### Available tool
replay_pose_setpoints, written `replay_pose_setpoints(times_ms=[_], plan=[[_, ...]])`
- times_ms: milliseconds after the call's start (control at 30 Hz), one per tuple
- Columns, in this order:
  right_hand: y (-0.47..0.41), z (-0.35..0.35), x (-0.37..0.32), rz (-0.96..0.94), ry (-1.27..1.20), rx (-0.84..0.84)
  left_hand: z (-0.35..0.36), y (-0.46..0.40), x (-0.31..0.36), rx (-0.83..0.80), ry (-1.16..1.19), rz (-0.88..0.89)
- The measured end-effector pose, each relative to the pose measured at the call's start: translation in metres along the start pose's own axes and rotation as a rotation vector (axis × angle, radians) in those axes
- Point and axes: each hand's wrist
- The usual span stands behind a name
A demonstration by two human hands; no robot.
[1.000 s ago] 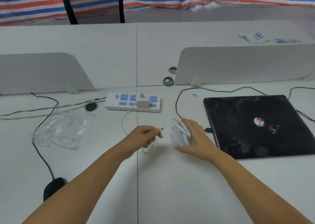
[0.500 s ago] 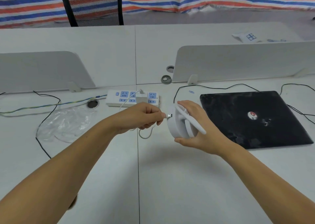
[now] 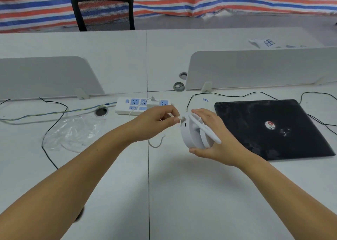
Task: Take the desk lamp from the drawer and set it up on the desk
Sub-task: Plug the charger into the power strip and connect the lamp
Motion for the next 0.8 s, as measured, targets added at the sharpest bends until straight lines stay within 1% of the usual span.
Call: replay_pose_setpoints(times_ms=[100,133,233,500,600,800], plan=[[0.0,0.0,0.002,0.011,-0.015,0.01,0.002,-0.001,-0.001,0.077,-0.002,0.048],[0.0,0.0,0.003,0.013,-0.019,0.01,0.001,0.0,0.0,0.08,-0.018,0.05],[0.0,0.0,0.003,0.014,-0.021,0.006,0.001,0.002,0.003,0.014,-0.059,0.023],[-0.004,-0.002,-0.003,0.0,0.033,-0.016,-0.003,0.004,0.005,-0.092,0.014,-0.065],[-0.004,-0.003,-0.005,-0.005,0.085,-0.046,-0.005,0.005,0.006,-0.1,-0.043,-0.101],[-0.003,-0.004,-0.007,-0.003,0.256,-0.098,0.0,-0.002,0.007,-0.063,-0.166,-0.153]])
Point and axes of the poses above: each hand's wrist, its own y-axis away from the middle knuckle, its own z-axis out of the palm, x = y × z, and after that the axes turned 12 degrees about -z, right-handed
